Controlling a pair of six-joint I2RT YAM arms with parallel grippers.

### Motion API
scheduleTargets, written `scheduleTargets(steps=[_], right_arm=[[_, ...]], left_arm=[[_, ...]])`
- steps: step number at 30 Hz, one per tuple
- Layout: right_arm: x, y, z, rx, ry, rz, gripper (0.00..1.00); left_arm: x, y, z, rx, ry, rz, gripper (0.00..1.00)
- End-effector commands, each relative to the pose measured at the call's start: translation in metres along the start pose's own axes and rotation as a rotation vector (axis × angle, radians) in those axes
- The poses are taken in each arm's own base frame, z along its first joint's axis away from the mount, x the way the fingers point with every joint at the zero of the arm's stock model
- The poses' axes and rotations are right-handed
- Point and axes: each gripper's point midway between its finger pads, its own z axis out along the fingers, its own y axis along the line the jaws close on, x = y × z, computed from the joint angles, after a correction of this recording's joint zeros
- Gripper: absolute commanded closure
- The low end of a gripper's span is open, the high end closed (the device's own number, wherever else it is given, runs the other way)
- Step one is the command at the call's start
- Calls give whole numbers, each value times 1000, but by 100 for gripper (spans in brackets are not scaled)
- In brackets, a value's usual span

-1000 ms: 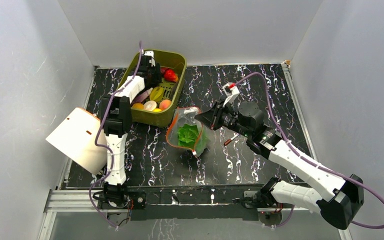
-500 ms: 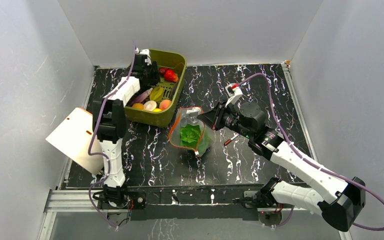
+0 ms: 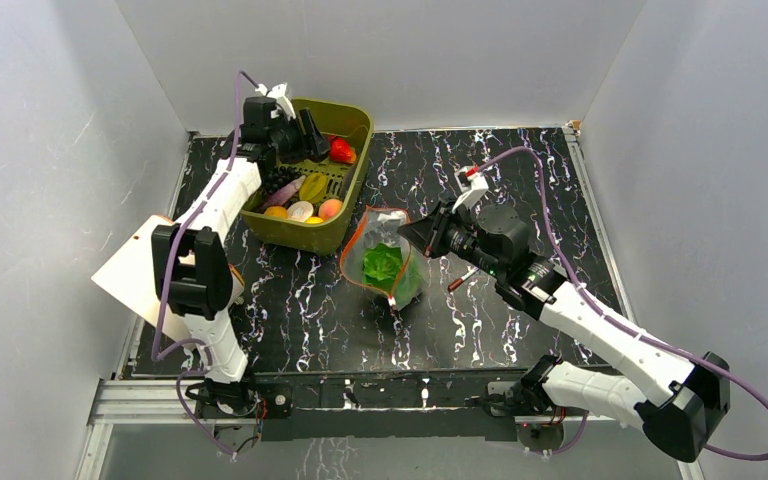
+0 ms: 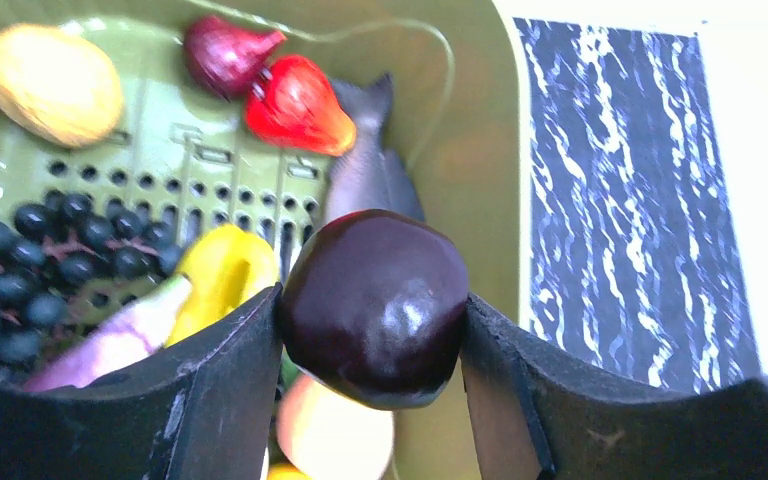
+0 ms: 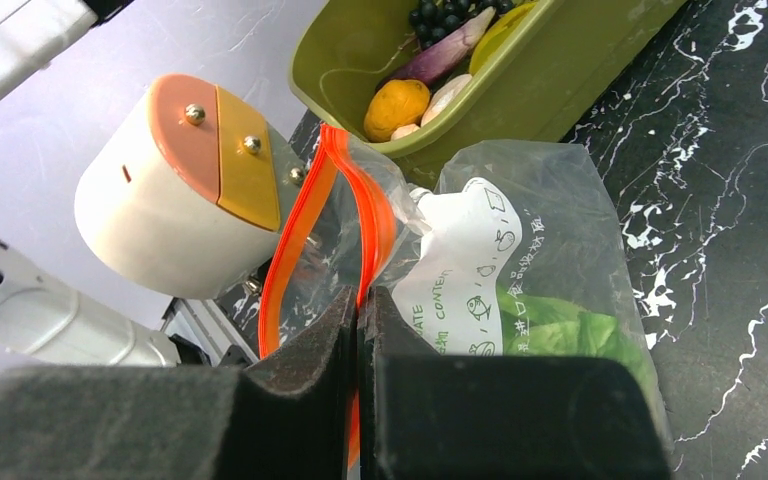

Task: Place the food in the zip-top bag and seal the zipper
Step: Pick up the fake fruit from the bin, then place the fake fruit in the zipper food storage bag.

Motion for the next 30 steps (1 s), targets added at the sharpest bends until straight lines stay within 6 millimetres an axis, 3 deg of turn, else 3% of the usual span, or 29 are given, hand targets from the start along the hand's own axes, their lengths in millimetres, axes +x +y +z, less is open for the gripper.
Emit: scheduleTargets(steps=[1, 6, 10, 15, 25, 30], right_arm=[[-19, 4, 2, 11, -73, 35, 100], [-18, -2, 7, 39, -74, 52, 100], [-20, -5, 10, 59, -80, 61, 100], [-21, -6, 12, 65, -87, 64, 100], [-20, -6, 17, 61, -83, 62, 100], [-22, -6, 16, 63, -91, 63, 100]], left_arm=[[6, -39, -44, 167, 46, -38, 64], [19, -55, -78, 239, 56, -48, 64], [44, -70, -109, 332, 86, -47, 63], [69, -74, -142, 359, 104, -36, 62], [84, -114, -207, 583, 69, -36, 62], [92, -125, -221, 658, 52, -58, 62]])
